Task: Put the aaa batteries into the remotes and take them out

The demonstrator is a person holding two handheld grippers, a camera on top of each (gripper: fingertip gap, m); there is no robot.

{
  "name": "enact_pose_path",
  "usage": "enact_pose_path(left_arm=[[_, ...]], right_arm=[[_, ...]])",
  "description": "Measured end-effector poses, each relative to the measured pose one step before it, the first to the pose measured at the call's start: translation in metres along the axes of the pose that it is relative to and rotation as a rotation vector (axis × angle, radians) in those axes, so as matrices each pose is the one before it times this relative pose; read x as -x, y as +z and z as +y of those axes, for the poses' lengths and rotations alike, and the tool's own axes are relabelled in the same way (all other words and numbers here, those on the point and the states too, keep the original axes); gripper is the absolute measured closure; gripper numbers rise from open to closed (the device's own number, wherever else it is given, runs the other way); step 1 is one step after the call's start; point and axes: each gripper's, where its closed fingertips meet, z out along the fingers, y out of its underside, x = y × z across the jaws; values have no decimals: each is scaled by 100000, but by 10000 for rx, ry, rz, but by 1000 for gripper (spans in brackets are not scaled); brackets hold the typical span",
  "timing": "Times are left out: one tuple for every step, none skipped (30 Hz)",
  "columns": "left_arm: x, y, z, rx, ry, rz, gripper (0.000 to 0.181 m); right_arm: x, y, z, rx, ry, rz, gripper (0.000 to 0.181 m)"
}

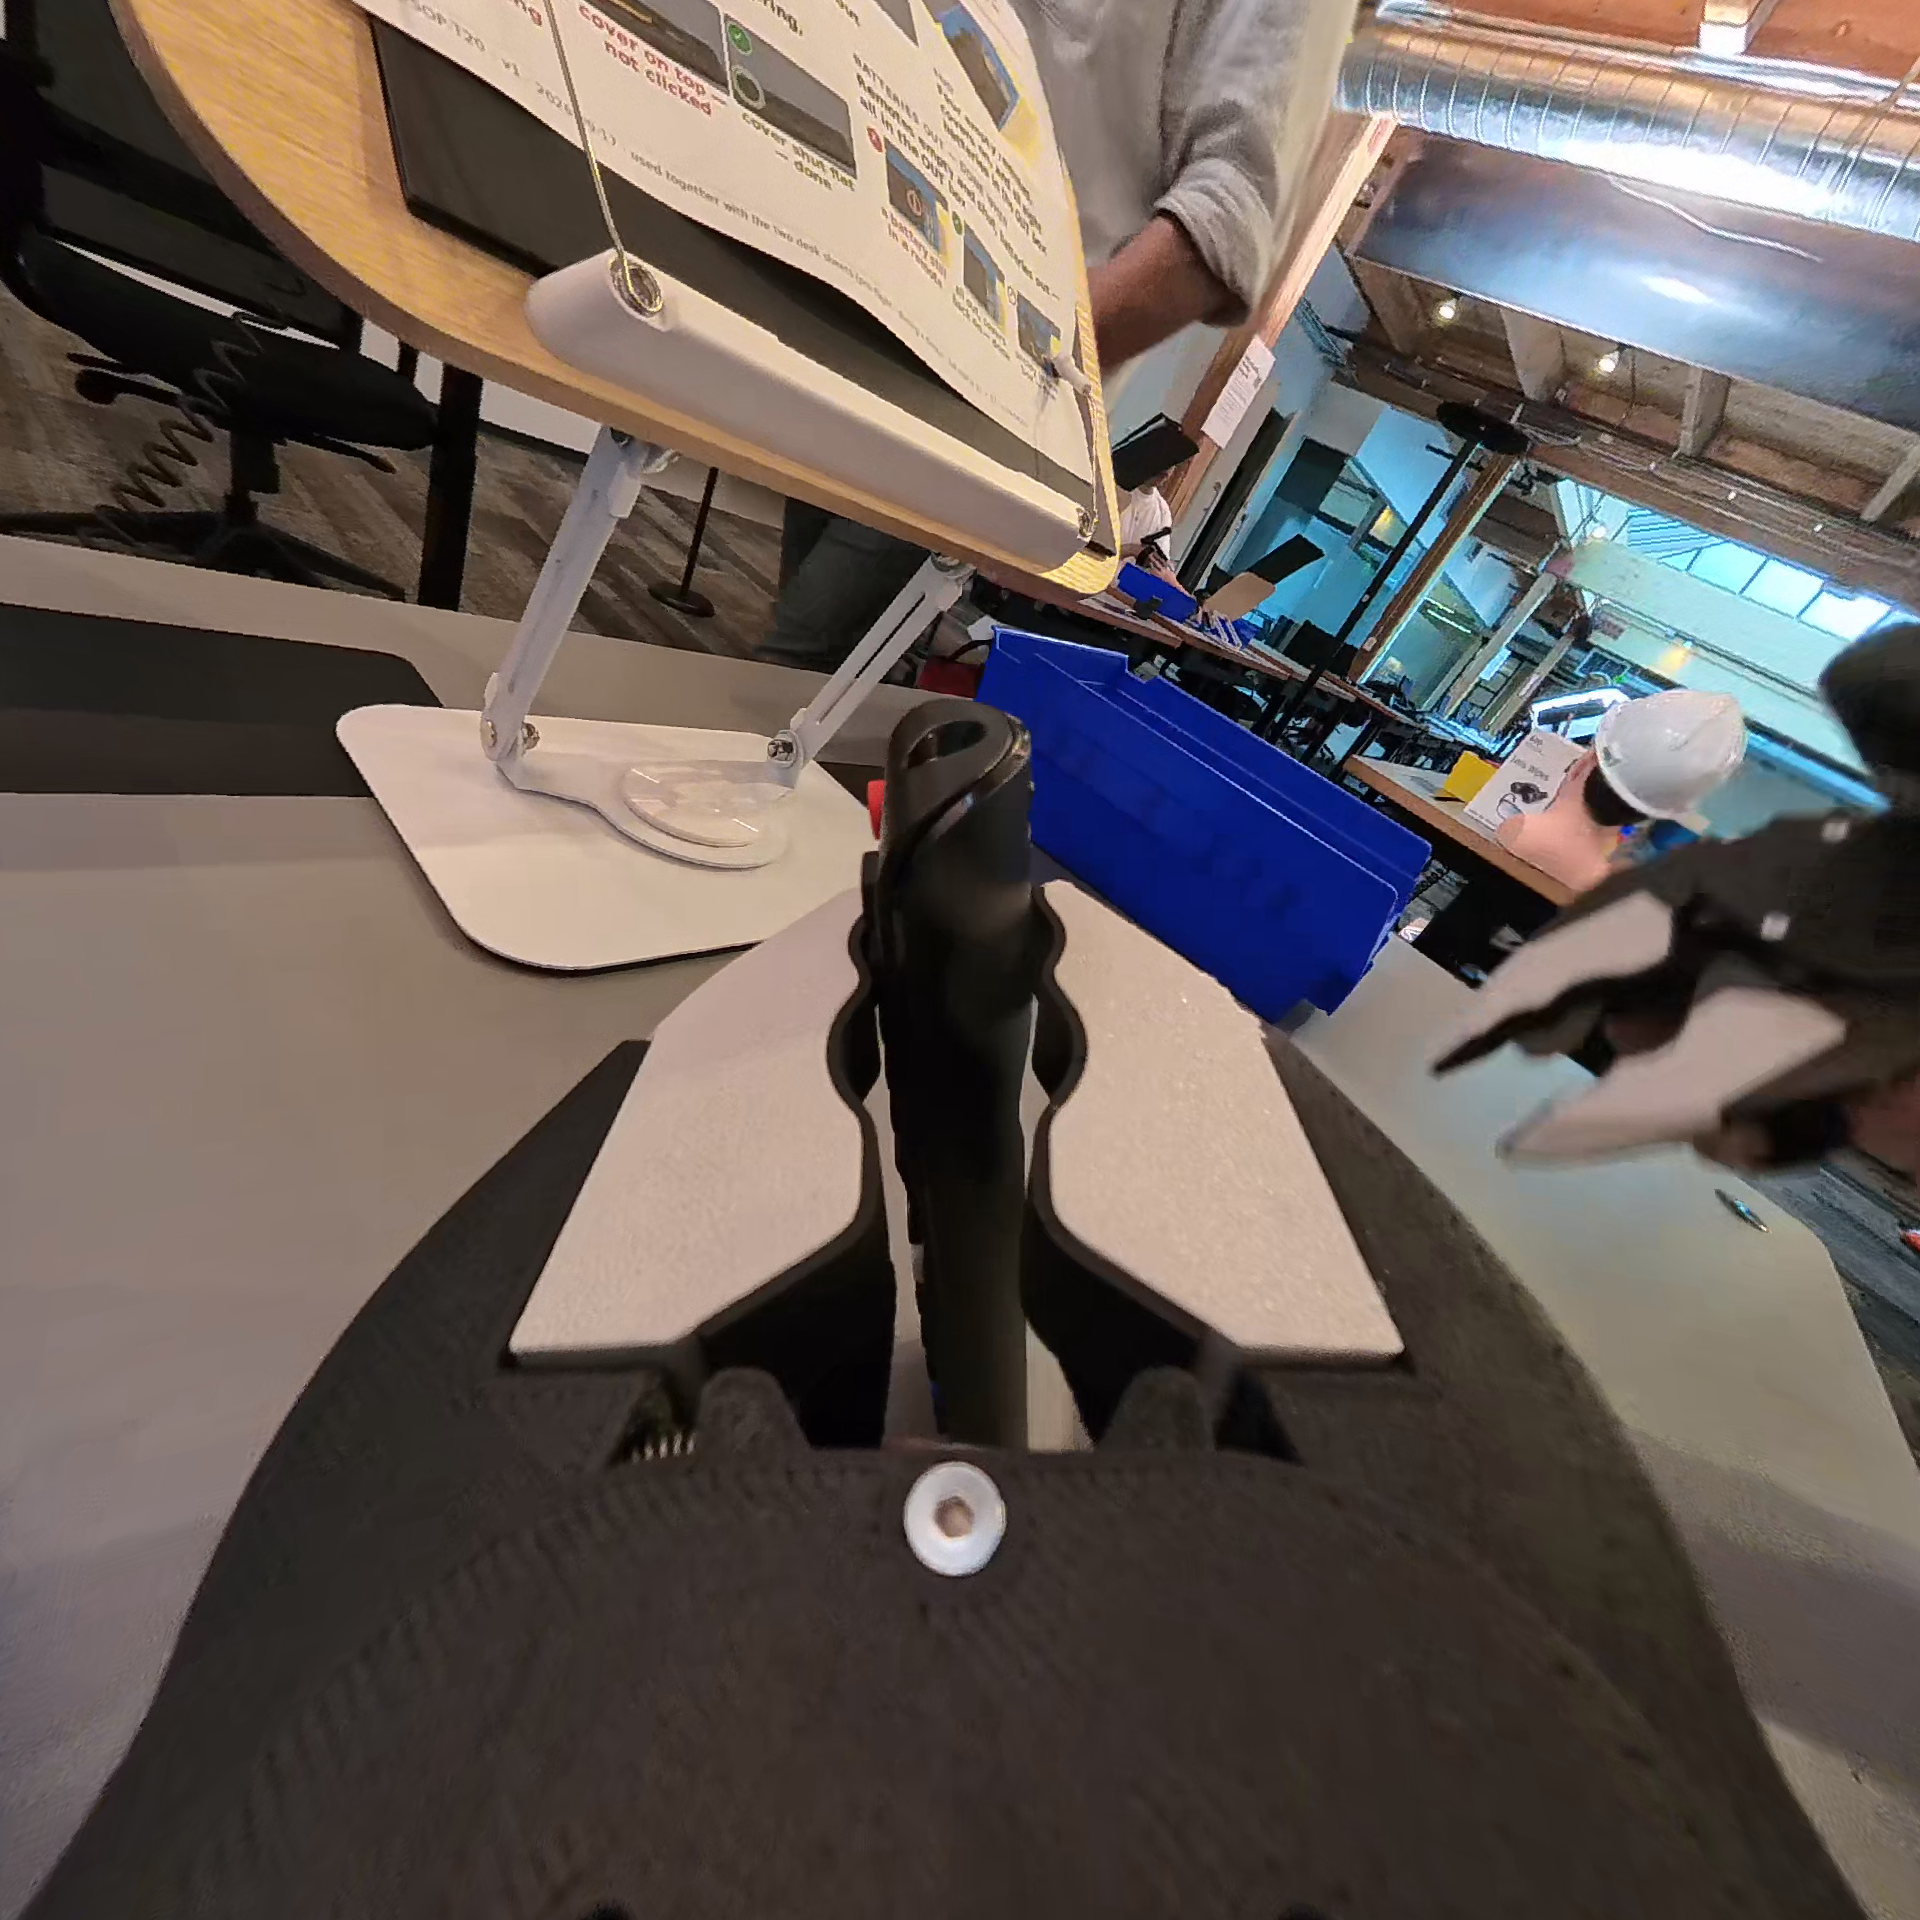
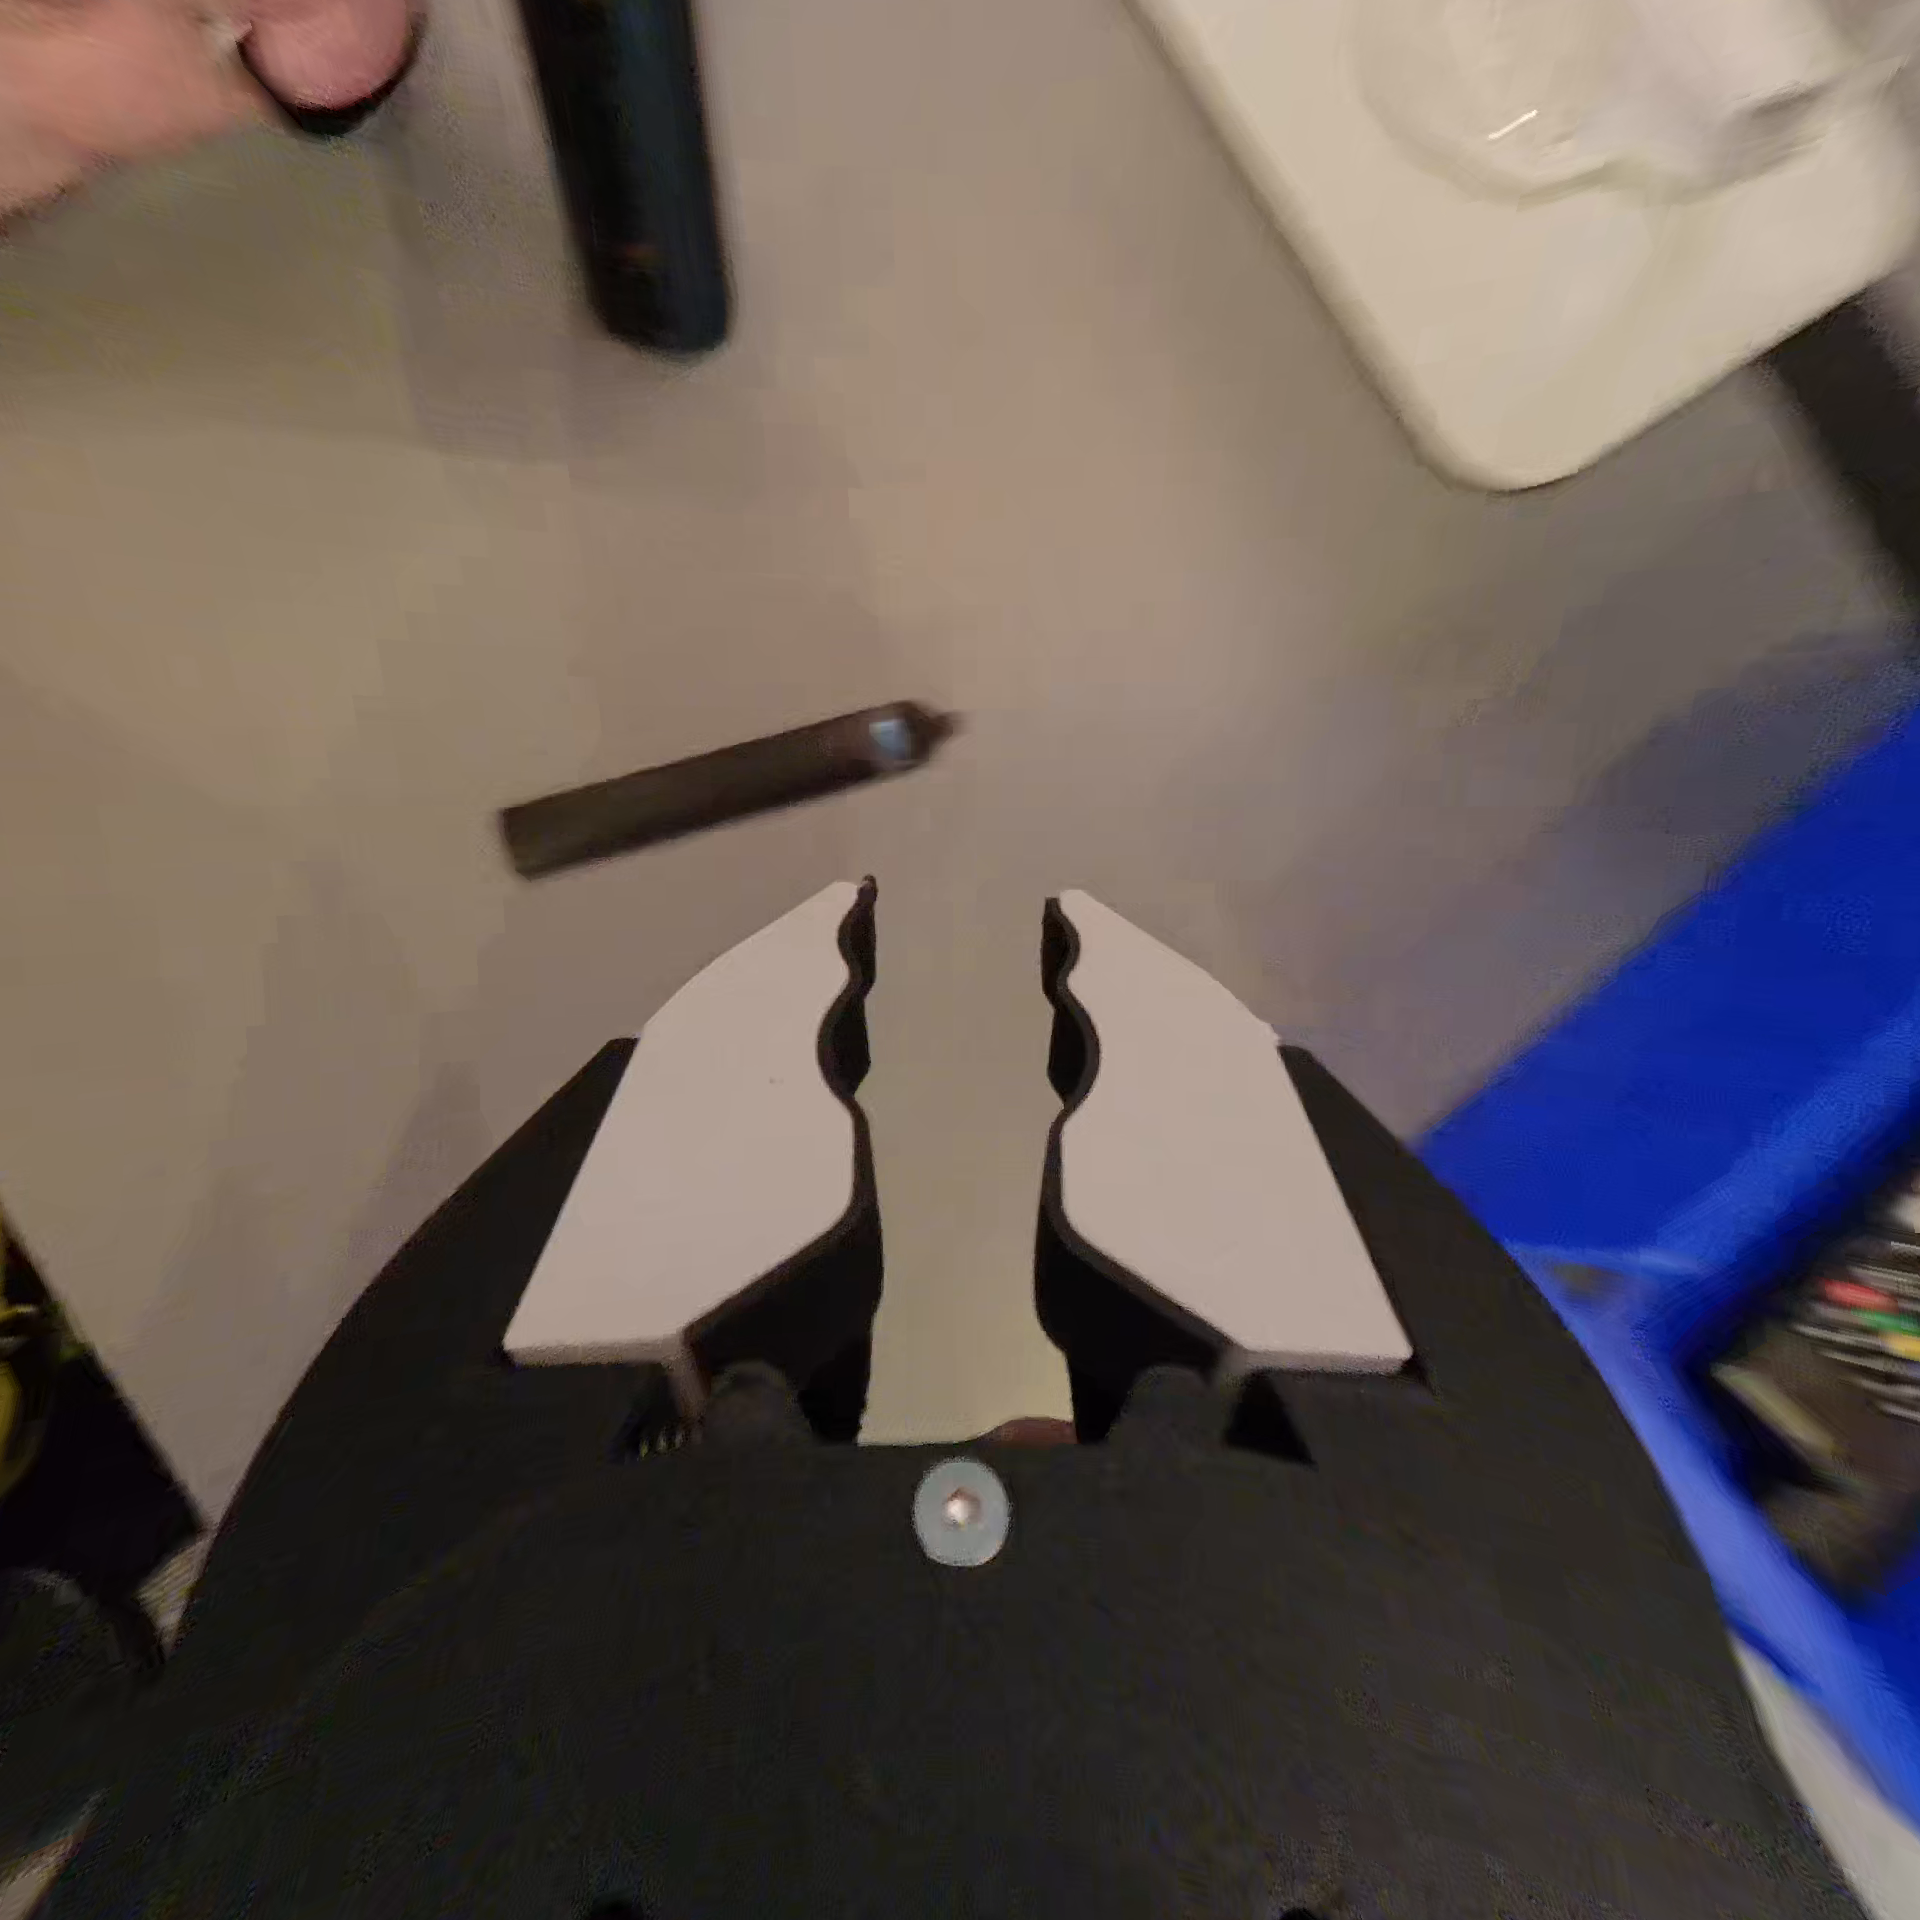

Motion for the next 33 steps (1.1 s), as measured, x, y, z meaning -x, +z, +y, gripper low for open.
enact_pose_path(left_arm=[[-31,-18,4,1,0,1,156],[3,-24,4,-1,24,-16,156],[-1,-31,1,0,10,-15,156],[4,-39,-28,-15,-2,-9,156],[58,-50,-43,-26,-5,-33,156],[66,-48,-49,-17,-3,-26,156],[54,-41,-49,-15,-11,-17,156],[33,-29,-59,-14,-3,-14,156],[44,-26,-41,-9,12,-16,156],[42,-10,-24,-2,6,-11,156],[15,-17,-7,0,-25,4,156],[-1,-17,-13,-9,-39,18,156],[-19,-22,-26,-14,-32,27,156],[-38,-25,-35,-11,-25,29,156],[-29,-26,-56,-18,-25,24,156],[-46,-15,-55,-15,-15,29,156],[-50,-5,-46,-2,9,23,156],[1,-14,-23,-1,29,-4,156],[21,-26,-31,-2,21,-13,156],[26,-19,-29,-7,-6,7,156],[24,-11,-12,-1,-58,38,156],[53,-25,-17,-10,-84,23,156],[38,-6,-27,-21,-71,18,156],[10,28,49,16,-54,25,156],[-5,47,103,25,-68,32,156],[34,62,135,22,-170,40,156],[54,41,113,-4,-229,66,156],[86,19,60,-24,-226,57,156],[102,-26,-20,-45,-293,64,156],[20,-76,-160,-103,-386,144,156],[-32,-124,-251,-145,-420,187,156],[35,-139,-255,-157,-354,131,156],[140,-108,-158,-88,-336,66,156]], right_arm=[[1564,1551,716,269,223,-179,145],[1240,1550,473,129,347,-219,139],[1090,1460,353,124,405,-289,137],[766,1234,258,155,302,-86,131],[464,974,6,50,153,180,130],[463,804,-50,61,87,178,129],[465,700,-92,87,131,126,125],[291,543,-277,-2,36,241,124],[130,370,-344,-12,-61,345,124],[81,234,-227,97,-104,302,125],[235,156,-276,29,-209,58,127],[407,108,-357,-69,-397,-206,142],[394,109,-254,-34,-728,-281,155],[257,64,-169,-9,-1012,-246,162],[-29,-26,-3,70,-950,-130,162],[-201,-155,309,335,-510,-130,162],[-472,-221,535,585,-175,46,162],[-599,-238,401,462,-39,239,156],[-201,-238,79,165,123,50,139],[197,-220,-140,-72,148,-143,131],[103,-62,-105,-123,72,-6,133],[-141,178,257,86,31,175,134],[-187,196,272,62,138,118,132],[-87,47,-39,-164,308,-79,134],[121,126,57,-94,287,-228,142],[145,101,0,-134,229,-176,159],[-7,50,-39,-172,169,-18,162],[60,14,-42,-195,110,-36,163],[77,31,-86,-239,61,-42,163],[128,41,-138,-294,67,-63,163],[199,10,-164,-286,109,-114,163],[138,-100,-253,-322,90,-70,163],[-28,-300,-478,-410,96,49,163]])
